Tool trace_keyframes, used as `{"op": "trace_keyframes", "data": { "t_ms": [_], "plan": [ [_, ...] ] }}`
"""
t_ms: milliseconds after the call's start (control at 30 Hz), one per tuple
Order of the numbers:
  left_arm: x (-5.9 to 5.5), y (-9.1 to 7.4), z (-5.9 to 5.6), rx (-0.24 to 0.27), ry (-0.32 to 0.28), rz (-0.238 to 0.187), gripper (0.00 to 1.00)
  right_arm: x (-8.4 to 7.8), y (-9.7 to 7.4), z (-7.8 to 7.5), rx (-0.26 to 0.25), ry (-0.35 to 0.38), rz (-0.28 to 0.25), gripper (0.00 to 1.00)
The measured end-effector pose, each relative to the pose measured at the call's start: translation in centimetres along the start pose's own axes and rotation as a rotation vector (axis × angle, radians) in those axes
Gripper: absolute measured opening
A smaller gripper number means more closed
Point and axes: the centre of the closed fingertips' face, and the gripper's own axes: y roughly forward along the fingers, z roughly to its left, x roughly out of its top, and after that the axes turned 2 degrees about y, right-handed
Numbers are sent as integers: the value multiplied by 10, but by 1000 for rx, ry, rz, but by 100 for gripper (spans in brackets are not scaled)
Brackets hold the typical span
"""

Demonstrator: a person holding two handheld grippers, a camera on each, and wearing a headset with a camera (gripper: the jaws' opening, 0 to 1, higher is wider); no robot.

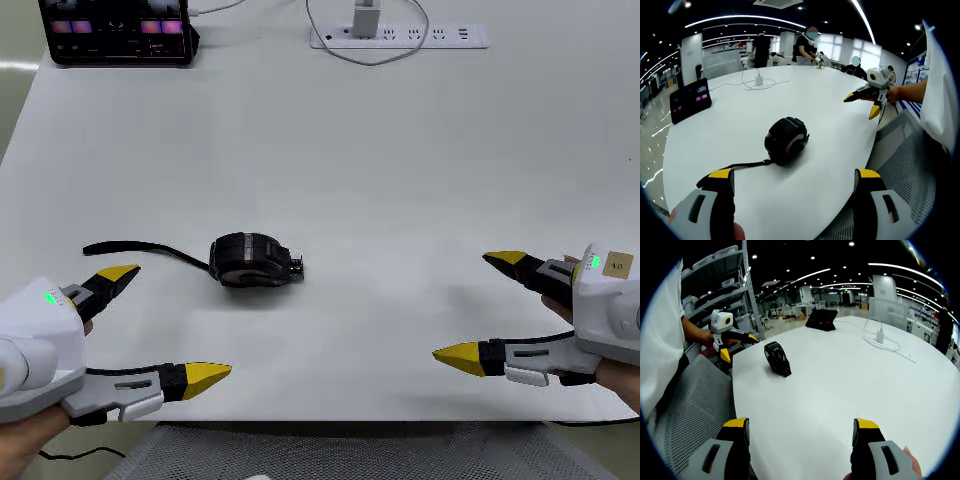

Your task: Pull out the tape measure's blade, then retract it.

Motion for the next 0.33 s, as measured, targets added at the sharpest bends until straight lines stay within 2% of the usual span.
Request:
{"op": "trace_keyframes", "data": {
  "t_ms": [333],
  "plan": [
    [1,-1,-2,-6,4,-1,99,-3,0,0,5,2,7,84]
  ]
}}
